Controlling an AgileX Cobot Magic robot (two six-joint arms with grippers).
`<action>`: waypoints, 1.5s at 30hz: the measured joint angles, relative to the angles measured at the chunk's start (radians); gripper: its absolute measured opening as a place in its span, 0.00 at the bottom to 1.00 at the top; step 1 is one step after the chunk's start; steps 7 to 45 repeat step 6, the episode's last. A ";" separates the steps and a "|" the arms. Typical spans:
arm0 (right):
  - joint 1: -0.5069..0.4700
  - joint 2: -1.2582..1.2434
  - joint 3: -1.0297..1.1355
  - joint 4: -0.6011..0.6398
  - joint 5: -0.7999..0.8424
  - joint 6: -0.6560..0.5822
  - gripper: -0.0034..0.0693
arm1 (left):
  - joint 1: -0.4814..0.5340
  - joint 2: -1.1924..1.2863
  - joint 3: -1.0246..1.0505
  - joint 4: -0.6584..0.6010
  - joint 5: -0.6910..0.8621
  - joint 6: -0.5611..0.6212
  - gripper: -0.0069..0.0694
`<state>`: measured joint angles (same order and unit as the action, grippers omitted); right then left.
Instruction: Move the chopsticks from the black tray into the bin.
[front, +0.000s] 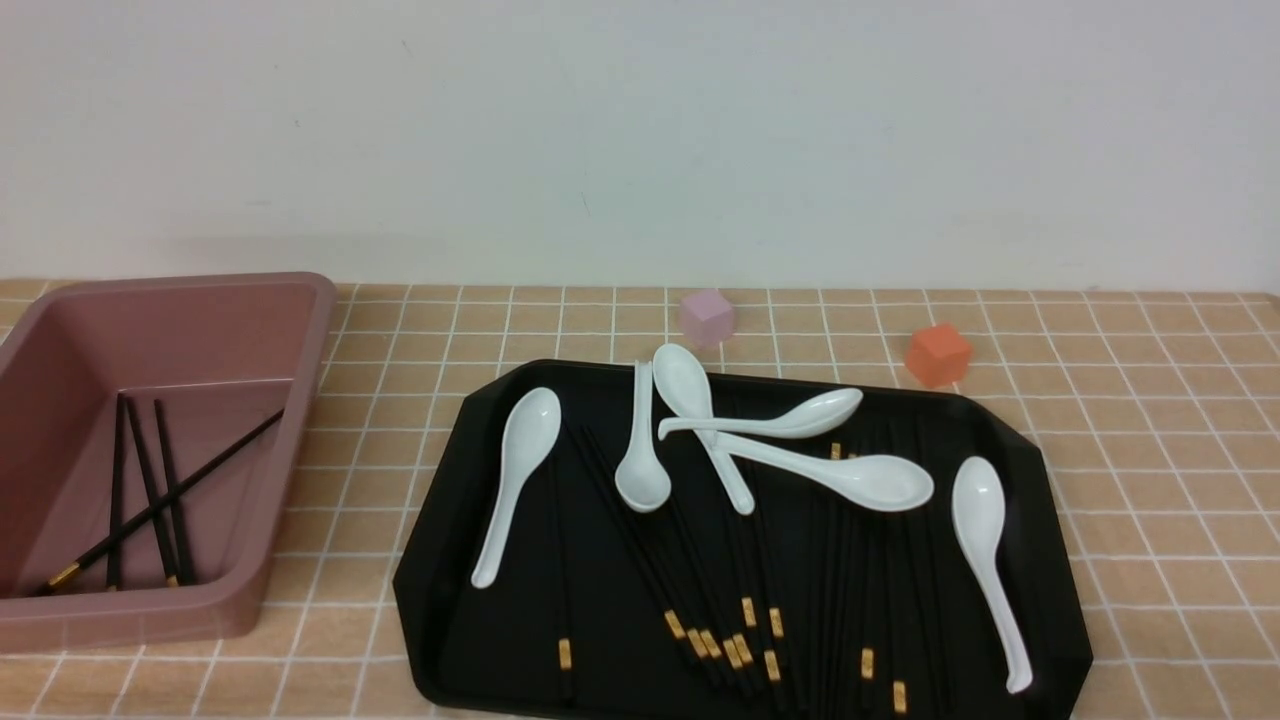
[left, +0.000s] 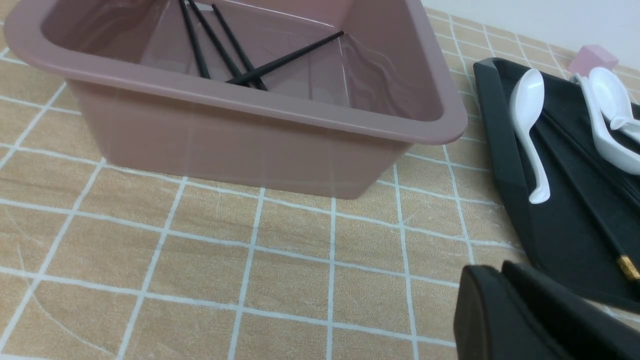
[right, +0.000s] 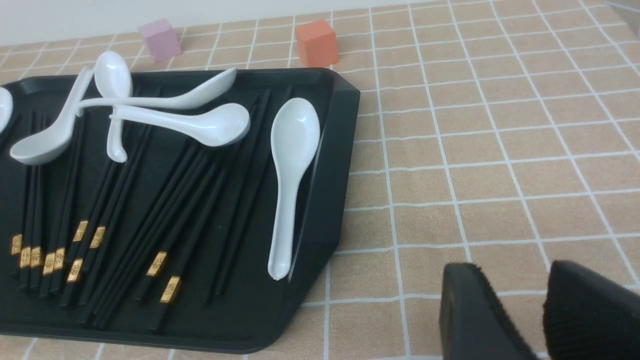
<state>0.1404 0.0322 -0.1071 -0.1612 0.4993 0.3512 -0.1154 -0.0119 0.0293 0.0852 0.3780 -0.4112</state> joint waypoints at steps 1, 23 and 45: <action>0.000 0.000 0.000 0.000 0.000 0.000 0.38 | 0.000 0.000 0.000 0.000 0.000 0.000 0.16; 0.000 0.000 0.000 0.000 0.000 0.000 0.38 | 0.000 0.000 0.000 0.000 0.000 0.000 0.16; 0.000 0.000 0.000 0.000 0.000 0.000 0.38 | 0.000 0.000 0.000 0.000 0.000 0.000 0.16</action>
